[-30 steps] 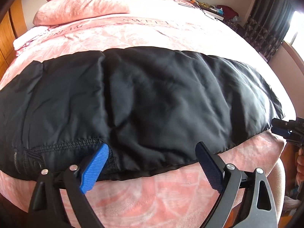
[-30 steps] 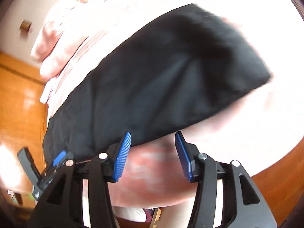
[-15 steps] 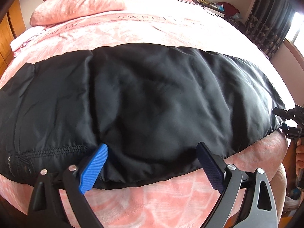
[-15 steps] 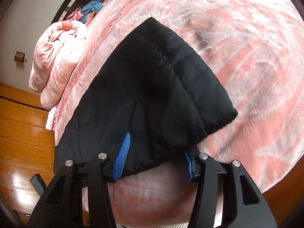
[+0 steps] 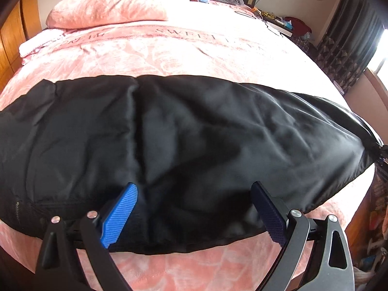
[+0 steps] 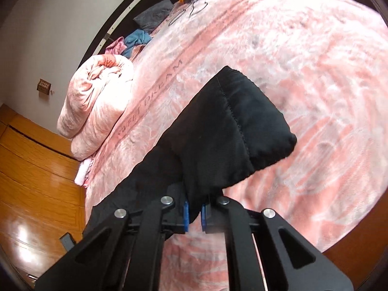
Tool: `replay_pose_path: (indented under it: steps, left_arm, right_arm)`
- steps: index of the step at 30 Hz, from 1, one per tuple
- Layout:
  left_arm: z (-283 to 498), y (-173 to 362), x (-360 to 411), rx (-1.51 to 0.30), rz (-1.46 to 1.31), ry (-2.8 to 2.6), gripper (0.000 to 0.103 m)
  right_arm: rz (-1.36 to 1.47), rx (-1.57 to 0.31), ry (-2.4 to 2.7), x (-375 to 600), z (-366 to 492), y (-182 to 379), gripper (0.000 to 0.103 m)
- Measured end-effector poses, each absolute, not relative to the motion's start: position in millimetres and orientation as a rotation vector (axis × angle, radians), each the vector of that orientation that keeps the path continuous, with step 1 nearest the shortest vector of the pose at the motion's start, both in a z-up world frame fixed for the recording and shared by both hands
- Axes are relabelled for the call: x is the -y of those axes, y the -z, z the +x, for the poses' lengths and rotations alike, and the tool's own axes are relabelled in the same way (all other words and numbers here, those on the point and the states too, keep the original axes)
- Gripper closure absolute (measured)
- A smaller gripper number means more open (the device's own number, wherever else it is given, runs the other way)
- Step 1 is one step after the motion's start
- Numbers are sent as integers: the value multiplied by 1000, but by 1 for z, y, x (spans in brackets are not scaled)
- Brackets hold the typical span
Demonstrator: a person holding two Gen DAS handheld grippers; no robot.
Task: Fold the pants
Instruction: 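Lift the pants edge with the right gripper and fold it over the pants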
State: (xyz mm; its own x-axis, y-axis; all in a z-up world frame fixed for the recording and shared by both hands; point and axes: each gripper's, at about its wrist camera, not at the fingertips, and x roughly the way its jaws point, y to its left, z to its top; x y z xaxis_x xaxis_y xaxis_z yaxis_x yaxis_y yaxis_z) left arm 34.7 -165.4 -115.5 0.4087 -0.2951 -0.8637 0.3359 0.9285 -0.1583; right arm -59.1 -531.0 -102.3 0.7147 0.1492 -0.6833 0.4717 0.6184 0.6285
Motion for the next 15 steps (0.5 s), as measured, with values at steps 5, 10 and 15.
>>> replay_pose_path:
  steps: [5,10,15]
  left_arm:
    - [36,136,164,-1120,71,396,7]
    - [25,138,174,-1084,155,399,4]
    - [28,141,169,-1126,96,431,4]
  right_arm:
    - [851,-909,403,559,-71,137,98]
    - [847,-959,417,558,-77,160,97]
    - [745,-989,438,546,-69,139,97]
